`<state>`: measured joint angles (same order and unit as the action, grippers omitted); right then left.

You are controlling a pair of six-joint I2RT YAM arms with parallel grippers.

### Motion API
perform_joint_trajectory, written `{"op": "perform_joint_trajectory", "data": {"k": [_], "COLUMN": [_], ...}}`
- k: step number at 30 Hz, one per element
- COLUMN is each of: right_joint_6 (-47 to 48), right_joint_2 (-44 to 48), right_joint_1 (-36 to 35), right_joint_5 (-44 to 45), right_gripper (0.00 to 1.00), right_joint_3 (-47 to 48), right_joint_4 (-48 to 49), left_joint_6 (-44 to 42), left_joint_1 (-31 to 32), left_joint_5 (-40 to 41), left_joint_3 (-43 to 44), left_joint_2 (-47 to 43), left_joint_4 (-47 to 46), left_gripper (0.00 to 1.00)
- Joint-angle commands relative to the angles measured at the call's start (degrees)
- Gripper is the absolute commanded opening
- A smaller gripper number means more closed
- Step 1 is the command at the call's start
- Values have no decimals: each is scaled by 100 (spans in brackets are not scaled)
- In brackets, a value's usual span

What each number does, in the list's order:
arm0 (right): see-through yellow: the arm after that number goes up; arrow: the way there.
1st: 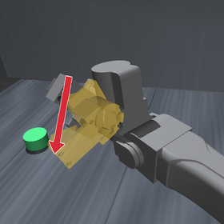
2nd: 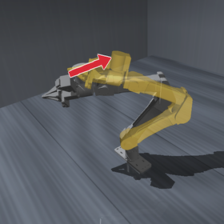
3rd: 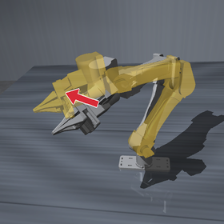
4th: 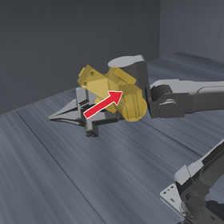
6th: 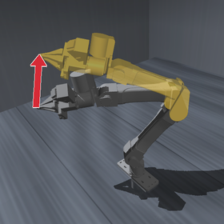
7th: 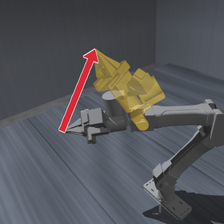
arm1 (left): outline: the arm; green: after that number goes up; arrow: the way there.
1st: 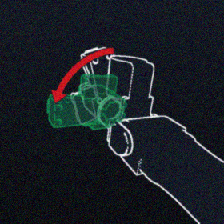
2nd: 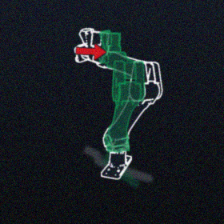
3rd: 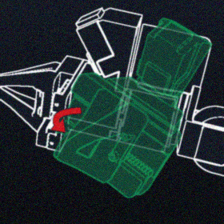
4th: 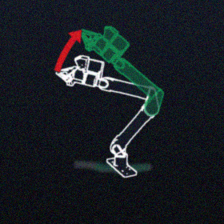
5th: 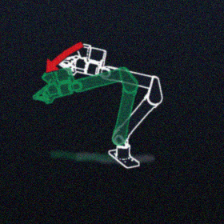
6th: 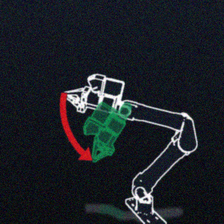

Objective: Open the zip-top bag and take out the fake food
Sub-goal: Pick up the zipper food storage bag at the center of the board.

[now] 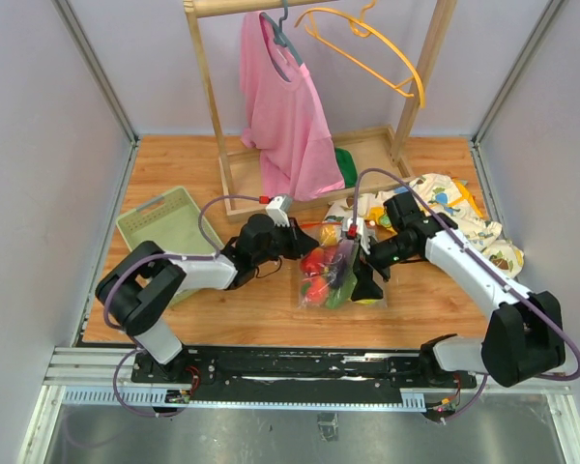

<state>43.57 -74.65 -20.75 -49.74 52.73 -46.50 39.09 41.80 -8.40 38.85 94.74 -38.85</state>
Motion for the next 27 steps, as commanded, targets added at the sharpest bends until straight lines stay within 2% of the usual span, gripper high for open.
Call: {"op": "perform_joint_trajectory", "data": {"k": [1, 9, 15, 21, 27], "right_joint_6": [192, 847, 1142, 1309, 1220], "right_joint_2": [126, 255, 56, 32, 12], "right_joint_1": [-71, 355, 940, 979, 1164], "right_joint_5": [-265, -515, -1166, -1902, -1771], "right_gripper": [99, 99, 98, 98, 99], "right_joint_3": [581, 2092, 3294, 3405, 2959], "right_joint_4": [-675, -1507, -1871, -1847, -1542], "left_joint_6": [-1032, -2893, -4093, -4880, -5182], "left_joint_1": [-10, 364, 583, 756, 882], "left_joint_5": [205, 94, -167, -595, -656], "left_joint_3": [-278, -520, -422, -316, -440], "left_joint_2": [-626, -1817, -2528, -2917, -3171], "left_joint_4": [-203, -61, 538, 998, 1160], "left_gripper": [0, 0, 0, 0, 0]}}
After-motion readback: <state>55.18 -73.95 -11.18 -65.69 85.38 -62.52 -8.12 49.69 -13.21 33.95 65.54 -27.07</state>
